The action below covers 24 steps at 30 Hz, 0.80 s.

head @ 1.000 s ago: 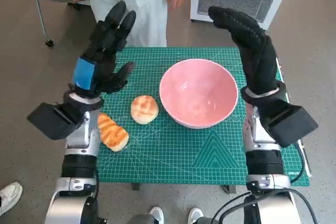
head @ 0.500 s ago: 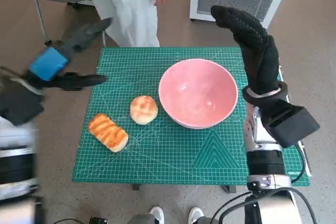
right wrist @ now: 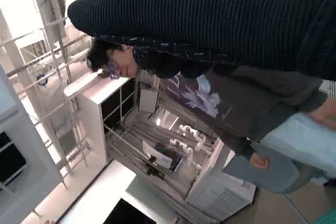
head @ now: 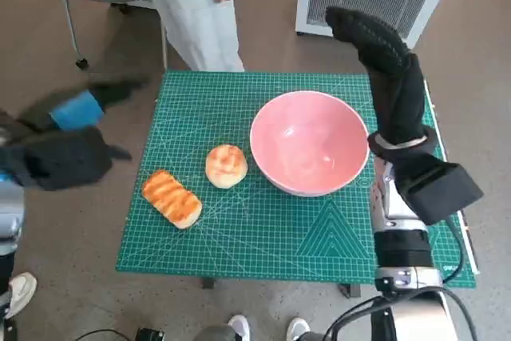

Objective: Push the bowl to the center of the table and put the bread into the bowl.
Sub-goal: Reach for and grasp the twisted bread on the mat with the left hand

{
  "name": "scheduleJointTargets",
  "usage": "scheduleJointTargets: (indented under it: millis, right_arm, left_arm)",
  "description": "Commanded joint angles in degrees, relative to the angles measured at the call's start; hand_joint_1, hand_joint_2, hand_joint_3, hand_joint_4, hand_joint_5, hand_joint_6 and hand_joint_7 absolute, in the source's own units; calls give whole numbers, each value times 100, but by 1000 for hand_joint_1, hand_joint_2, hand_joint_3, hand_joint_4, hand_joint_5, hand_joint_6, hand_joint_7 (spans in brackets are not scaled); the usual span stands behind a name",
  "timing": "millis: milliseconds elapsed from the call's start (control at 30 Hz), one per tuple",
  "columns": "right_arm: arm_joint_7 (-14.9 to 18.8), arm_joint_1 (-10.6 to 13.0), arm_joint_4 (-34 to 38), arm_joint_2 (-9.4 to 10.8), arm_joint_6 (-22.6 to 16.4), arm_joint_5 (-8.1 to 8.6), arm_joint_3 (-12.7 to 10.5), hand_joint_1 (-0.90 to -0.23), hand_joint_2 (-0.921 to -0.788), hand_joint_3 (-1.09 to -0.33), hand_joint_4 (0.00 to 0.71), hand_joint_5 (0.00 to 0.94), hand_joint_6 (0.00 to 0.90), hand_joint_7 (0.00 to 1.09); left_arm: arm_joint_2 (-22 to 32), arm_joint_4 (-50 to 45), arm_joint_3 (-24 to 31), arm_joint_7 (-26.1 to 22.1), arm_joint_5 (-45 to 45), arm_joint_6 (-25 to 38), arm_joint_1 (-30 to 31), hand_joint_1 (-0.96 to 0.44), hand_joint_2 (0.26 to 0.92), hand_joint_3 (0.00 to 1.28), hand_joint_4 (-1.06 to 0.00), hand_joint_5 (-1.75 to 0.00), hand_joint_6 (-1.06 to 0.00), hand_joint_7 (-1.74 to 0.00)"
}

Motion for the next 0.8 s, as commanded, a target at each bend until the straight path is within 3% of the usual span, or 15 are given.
scheduleJointTargets:
  millis: [33, 400, 800]
  right_arm:
    - [-23, 138, 62, -18, 71, -2, -10, -760, -921, -795, 285, 15, 21, 705]
    - [-38, 173, -39, -63, 120, -9, -10, -771, -921, -791, 284, 12, 25, 700]
    - [107, 173, -15, -166, 89, 121, -33, -778, -921, -786, 284, 11, 29, 690]
  left_arm:
    - [41, 44, -130, -40, -79, -536, 217, -186, 708, 4, -147, 0, -241, -60]
    - [-23, 260, -632, -55, 321, -836, 327, -204, 706, 2, -152, -2, -258, -34]
    - [-415, 1427, -1271, 385, 840, -1612, 69, -260, 710, 2, -153, -1, -271, -18]
